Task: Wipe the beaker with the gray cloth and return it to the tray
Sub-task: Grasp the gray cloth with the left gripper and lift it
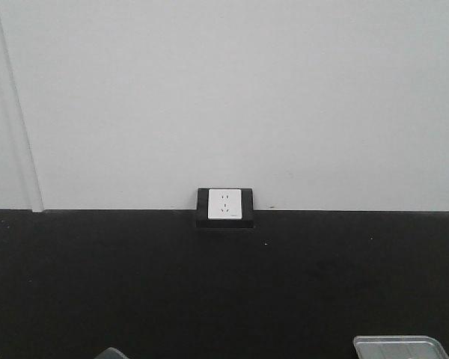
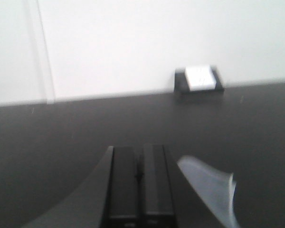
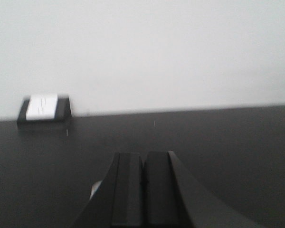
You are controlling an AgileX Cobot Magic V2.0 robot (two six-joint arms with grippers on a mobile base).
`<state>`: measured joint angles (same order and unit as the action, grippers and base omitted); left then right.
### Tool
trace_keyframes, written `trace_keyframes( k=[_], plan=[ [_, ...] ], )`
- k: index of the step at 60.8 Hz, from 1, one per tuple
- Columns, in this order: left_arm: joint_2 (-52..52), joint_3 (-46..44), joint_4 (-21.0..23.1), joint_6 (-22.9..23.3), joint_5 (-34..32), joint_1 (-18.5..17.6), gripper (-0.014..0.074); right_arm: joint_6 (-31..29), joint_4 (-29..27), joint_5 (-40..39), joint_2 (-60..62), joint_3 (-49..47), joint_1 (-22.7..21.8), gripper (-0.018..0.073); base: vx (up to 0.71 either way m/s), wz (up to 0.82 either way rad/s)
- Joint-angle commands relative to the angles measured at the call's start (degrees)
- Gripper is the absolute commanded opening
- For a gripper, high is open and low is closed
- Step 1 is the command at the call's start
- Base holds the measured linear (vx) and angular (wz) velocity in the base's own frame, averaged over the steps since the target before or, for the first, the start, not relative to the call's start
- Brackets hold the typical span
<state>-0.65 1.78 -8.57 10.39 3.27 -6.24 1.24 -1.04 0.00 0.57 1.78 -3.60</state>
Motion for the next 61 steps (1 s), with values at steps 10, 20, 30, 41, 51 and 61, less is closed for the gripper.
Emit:
trace_keyframes(
  k=[10, 20, 30, 41, 51, 61],
  plan=[
    [0.4, -12.8, 1.2, 8.6, -12.5, 0.1, -0.0006, -0.4, -0.7, -8.1, -0.9, -12.4, -0.3, -0.0008, 0.0, 0.0],
    [12.2, -32.9, 1.1, -1.6, -7.6, 0.1, -0.0006, -6.7, -0.2, -4.8, -12.3, -32.5, -0.3, -0.0008, 0.0, 0.0],
    [29.3, -45.3, 1.2, -2.4, -7.0, 0.1, -0.0006, -8.5, -0.3, -5.1, -28.1, -43.9, -0.3, -0.0008, 0.0, 0.0],
    [41.6, -48.9, 1.3, -2.3, -6.9, 0.1, -0.0006, -8.4, -0.9, -6.0, -38.2, -46.5, -0.3, -0.0006, 0.0, 0.0],
    [47.2, -49.0, 1.3, -2.2, -7.9, 0.1, 0.0033, -8.4, -0.9, -5.9, -41.4, -46.5, -0.3, 0.0036, 0.0, 0.0],
    [48.4, -49.0, 1.3, -2.2, -8.5, 0.1, 0.0171, -8.9, -0.7, -5.3, -41.6, -46.5, -0.3, 0.02, 0.0, 0.0]
  ],
)
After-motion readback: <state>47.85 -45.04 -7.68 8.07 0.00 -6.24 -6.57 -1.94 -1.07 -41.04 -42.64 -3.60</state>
